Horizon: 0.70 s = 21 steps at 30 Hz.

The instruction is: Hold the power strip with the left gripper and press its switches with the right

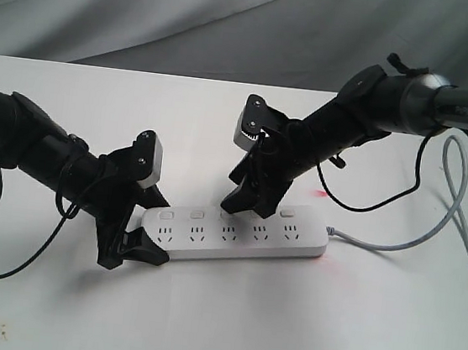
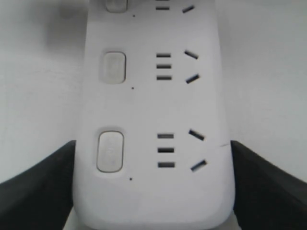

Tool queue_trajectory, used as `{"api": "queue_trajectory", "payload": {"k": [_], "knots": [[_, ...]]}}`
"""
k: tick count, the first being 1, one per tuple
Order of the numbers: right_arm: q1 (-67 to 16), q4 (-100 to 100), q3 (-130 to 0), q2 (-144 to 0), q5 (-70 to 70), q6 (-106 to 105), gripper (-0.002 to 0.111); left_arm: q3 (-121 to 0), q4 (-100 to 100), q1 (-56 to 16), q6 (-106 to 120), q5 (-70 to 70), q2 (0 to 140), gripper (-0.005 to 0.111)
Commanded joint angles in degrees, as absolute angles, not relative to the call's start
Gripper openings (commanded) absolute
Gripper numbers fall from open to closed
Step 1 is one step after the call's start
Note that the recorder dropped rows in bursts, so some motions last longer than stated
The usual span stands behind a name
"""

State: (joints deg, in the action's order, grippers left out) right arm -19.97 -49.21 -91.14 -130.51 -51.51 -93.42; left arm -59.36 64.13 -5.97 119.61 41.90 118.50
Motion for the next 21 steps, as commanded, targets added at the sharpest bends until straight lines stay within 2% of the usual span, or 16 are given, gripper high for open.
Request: {"api": "queue_trajectory", "payload": {"k": [1,21], "knots": [[-20.0,-48.5,-91.1,-131.6,-51.0,-93.5,0.057,-59.6,64.5,-6.3,119.9,42.0,118.3,0.0],[-20.0,-42.7,-91.1,-133.1,-50.1,-90.9,0.057,-59.6,64.5,-6.3,119.9,42.0,118.3,0.0]]}}
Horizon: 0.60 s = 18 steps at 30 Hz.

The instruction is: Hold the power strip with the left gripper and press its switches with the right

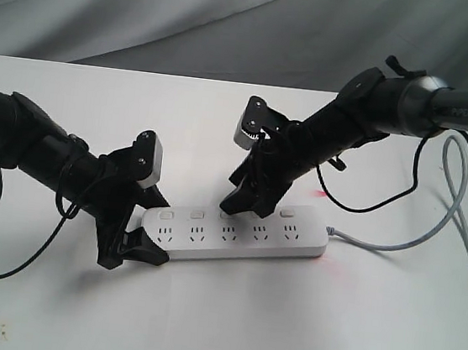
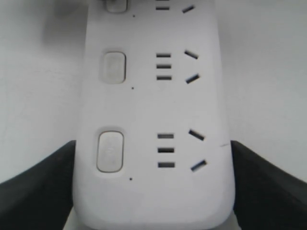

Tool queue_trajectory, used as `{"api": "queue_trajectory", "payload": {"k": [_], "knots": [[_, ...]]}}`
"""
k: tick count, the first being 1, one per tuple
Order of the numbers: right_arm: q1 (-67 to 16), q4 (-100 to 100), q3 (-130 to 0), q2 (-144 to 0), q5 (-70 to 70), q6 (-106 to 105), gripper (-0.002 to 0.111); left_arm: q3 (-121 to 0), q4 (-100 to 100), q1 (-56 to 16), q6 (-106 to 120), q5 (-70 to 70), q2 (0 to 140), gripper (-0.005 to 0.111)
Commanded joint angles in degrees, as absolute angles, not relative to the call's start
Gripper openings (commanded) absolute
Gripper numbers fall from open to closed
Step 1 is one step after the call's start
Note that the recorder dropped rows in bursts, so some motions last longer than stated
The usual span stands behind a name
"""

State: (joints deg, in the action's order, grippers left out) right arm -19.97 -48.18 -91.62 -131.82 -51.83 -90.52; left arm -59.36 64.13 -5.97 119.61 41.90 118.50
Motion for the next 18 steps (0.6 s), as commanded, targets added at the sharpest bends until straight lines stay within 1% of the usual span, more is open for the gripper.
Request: {"api": "queue_trajectory", "payload": {"k": [1,8,18], "knots": [[-20.0,-42.3,-91.1,-133.3,-50.1,-90.8,0.057,-59.6,64.5,-6.3,119.9,42.0,118.3,0.0],[-20.1,-41.7,-91.1,-133.5,-50.4,-90.4,0.057,-59.6,64.5,-6.3,119.9,42.0,118.3,0.0],[-22.7,-40.2,-91.1,-133.5,-48.2,-89.4,0.057,-59.6,64.5,-6.3,119.9,42.0,118.3,0.0]]}}
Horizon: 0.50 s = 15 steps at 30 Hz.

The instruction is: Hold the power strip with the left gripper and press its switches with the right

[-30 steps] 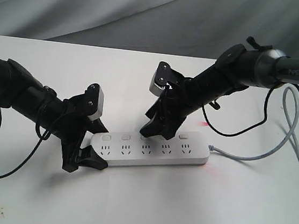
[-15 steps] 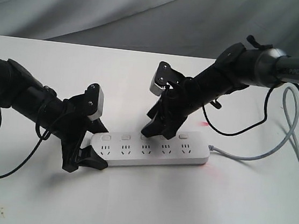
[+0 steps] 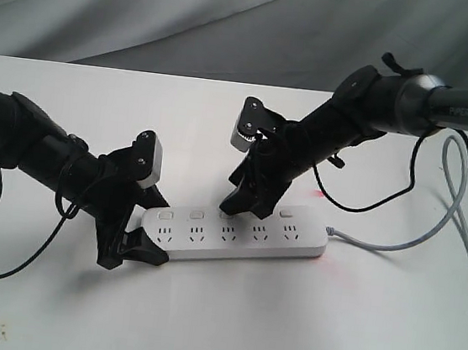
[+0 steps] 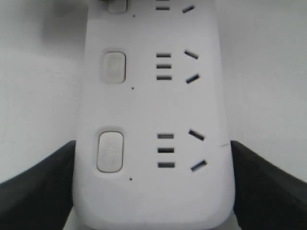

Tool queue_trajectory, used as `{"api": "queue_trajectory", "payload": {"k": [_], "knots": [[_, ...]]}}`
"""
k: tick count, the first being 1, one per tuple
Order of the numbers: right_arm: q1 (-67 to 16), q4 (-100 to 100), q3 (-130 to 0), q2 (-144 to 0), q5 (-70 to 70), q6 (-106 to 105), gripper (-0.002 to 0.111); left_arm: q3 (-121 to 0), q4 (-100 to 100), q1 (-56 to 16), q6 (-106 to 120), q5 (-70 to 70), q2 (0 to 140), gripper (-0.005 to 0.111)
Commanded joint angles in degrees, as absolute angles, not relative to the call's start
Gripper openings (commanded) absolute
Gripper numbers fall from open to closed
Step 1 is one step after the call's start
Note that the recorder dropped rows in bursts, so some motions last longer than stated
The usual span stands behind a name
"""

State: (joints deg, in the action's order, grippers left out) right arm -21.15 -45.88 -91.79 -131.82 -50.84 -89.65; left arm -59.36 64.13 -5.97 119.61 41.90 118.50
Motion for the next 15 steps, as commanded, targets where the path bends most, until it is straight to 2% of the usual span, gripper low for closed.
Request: {"api": "queue_trajectory", "payload": {"k": [1,8,15], "knots": [[-22.7,-39.6,-91.1,-133.5,-48.1,-88.9,0.057,-59.6,64.5,-6.3,119.9,42.0,118.3,0.0],[-21.8,-46.2,-91.2,-131.4,-52.0,-90.1,0.057,-59.6,64.5,-6.3,119.9,42.0,118.3,0.0],[-17.5,-49.4,-91.2,-121.7,-53.5,-93.8,0.057,-59.6,64.5,-6.3,119.9,42.0,118.3,0.0]]}}
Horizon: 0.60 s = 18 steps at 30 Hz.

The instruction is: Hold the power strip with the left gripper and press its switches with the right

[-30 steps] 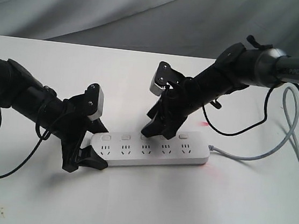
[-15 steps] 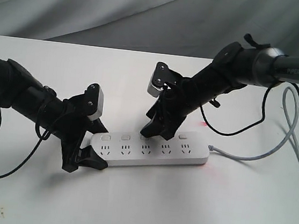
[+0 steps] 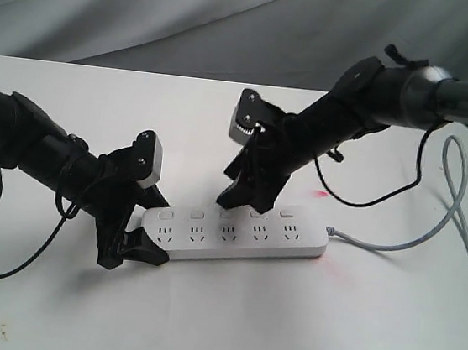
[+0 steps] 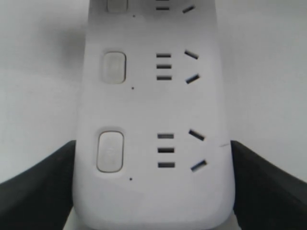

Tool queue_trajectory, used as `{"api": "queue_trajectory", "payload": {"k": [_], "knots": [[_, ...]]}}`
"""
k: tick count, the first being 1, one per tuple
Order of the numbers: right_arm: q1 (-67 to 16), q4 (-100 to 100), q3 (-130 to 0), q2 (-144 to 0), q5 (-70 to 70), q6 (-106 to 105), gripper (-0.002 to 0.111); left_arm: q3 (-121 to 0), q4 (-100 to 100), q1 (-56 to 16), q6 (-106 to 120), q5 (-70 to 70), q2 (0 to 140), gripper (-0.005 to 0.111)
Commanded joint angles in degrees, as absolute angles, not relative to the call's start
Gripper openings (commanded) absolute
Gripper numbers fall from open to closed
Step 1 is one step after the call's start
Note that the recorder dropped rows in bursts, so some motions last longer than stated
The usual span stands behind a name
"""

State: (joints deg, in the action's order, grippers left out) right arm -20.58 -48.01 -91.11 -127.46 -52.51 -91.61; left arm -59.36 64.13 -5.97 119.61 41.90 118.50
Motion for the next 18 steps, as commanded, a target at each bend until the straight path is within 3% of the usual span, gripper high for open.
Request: {"api": "queue_trajectory", "payload": {"k": [1,6,18], "knots": [[-16.5,-49.6,-91.2,-120.8,-54.2,-94.3,0.057,-59.6,64.5,-6.3,119.9,42.0,118.3,0.0],[-12.0,-53.3,-91.1,-120.9,-60.7,-97.7,0.057,-59.6,64.5,-6.3,119.9,42.0,118.3,0.0],[-12.8,-53.3,-91.1,-128.4,-59.1,-98.9,0.057,-59.6,64.5,-6.3,119.9,42.0,118.3,0.0]]}}
